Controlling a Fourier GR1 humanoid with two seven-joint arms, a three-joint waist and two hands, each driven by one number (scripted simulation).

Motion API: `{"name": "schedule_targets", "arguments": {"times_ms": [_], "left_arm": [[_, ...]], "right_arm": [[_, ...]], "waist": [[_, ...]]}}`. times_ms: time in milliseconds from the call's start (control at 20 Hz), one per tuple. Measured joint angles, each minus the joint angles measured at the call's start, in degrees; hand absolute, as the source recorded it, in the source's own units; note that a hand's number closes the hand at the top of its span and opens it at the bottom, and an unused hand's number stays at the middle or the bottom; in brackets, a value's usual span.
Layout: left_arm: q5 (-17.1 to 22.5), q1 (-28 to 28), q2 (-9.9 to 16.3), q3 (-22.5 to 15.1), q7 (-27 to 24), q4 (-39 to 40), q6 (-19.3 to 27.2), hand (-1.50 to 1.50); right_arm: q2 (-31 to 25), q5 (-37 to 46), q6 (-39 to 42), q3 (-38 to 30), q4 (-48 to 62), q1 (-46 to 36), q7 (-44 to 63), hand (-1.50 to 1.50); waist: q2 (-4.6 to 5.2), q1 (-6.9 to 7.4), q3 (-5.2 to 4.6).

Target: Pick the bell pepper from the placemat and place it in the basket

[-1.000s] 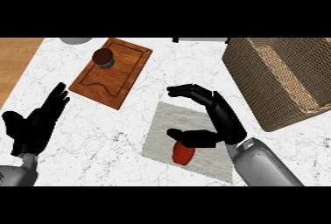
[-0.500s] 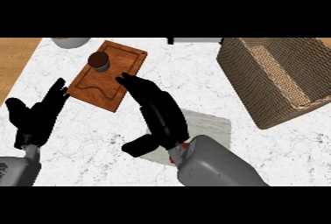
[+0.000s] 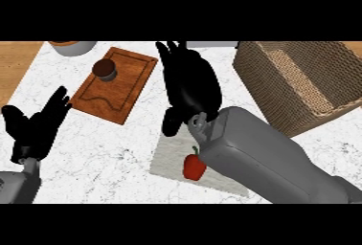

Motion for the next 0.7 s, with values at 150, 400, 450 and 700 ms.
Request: {"name": "schedule_targets", "arguments": {"times_ms": [150,400,450,700], "left_arm": [[0.0,-0.1,-0.2,0.1,0.2,-0.5,0.0,0.0],[0.2,-0.9,0.3,0.9,1.2,-0.5,-0.5,0.0],[0.2,-0.5,0.4,1.0,1.1,-0.9,-0.7,0.0],[-0.3,-0.7,-0.4,1.3,0.7,0.0,-0.9,0.0]], "right_arm": [[-0.5,-5.6,7.1,-2.5,-2.2,-1.6,3.7,-1.5],[-3.2,-16.0,13.0,-7.1,-7.0,-1.4,6.0,-1.5],[-3.9,-17.6,13.6,-7.8,-8.3,-1.0,6.5,-1.5],[-6.9,-23.9,14.6,-9.3,-19.7,5.7,8.7,-1.5]], "waist": [[0.17,0.13,0.08],[0.34,-0.09,0.16],[0.34,0.01,0.16],[0.49,-0.28,0.2]]}}
